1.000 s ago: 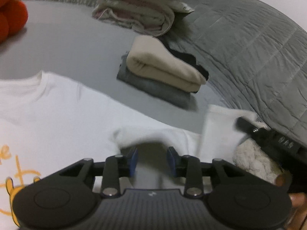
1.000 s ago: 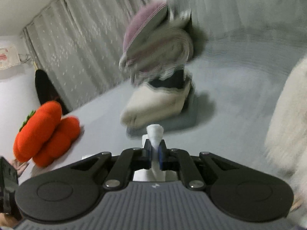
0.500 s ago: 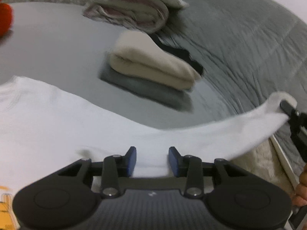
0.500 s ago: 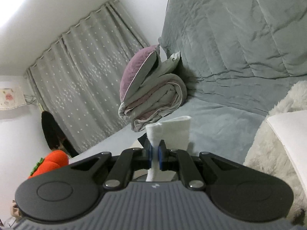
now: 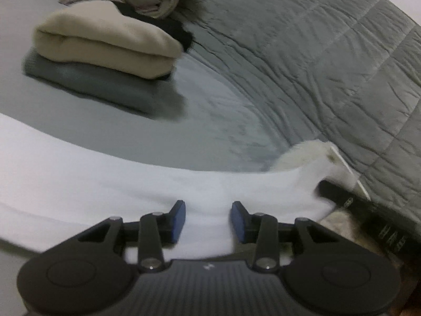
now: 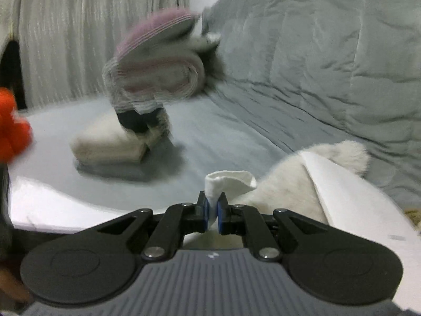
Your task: Fold clothes
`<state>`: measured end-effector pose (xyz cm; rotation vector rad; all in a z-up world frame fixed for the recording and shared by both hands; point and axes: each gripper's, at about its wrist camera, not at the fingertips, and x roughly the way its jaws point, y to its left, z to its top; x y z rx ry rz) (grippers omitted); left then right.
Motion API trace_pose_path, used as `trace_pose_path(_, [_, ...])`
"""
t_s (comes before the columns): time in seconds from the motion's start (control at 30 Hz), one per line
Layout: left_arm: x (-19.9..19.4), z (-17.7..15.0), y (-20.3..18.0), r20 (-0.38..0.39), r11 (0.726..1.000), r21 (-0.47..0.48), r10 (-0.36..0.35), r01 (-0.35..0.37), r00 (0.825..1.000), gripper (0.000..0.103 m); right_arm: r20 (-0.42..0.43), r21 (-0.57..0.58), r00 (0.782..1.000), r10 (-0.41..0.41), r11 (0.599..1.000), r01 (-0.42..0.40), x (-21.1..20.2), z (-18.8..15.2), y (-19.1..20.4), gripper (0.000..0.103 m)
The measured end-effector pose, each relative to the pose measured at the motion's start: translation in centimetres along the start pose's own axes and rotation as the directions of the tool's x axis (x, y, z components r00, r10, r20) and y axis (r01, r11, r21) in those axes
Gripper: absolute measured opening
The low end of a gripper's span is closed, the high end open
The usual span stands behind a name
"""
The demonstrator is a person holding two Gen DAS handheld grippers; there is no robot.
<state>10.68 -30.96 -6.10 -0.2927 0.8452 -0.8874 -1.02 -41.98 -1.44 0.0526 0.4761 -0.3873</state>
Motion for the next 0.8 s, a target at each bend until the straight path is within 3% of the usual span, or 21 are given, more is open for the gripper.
trace_pose_path(0.07, [0.8,-0.3,-0.9,-0.003,0.999,-0.005,-0.036,0.036,0.999,0.04,-0.021,-0.05,0.999,-0.041,0.998,0.04,0.2,-0.4,0.2,0.01])
trace_pose_path(0.17, [1.8,-0.8,-2.2,-0.016,0.997,0.001,-0.076,0.076,0.997,0.041,0.043,-0.09,0.993,-0.107,0.99,0.111,-0.9,-0.4,0.2,0.023])
trace_pose_path(0.27, [2.2,-1.1,-3.5,-0.011,0.995,0.012,-0.102,0.102,0.995,0.042,0.144,-0.084,0.975,-0.169,0.98,0.183,-2.3,-0.1,-0.4,0.045])
trace_pose_path(0.43, [2.5,-1.3,-5.3,0.004,0.981,-0.017,-0.195,0.195,0.981,0.042,0.158,0.024,0.973,-0.167,0.986,0.165,-2.9,0.2,-2.4,0.046])
trace_pose_path(0.6, [1.8,-1.0,-6.5,0.012,0.985,0.029,-0.173,0.172,0.985,0.045,0.164,0.047,0.974,-0.156,0.988,0.15,-3.0,0.5,-2.6,0.047])
trace_pose_path(0.8, [-1.8,-0.1,-3.7,0.09,0.999,0.026,-0.044,0.042,0.995,0.053,0.151,0.052,0.982,-0.114,0.993,0.107,-2.9,0.7,-2.1,0.049])
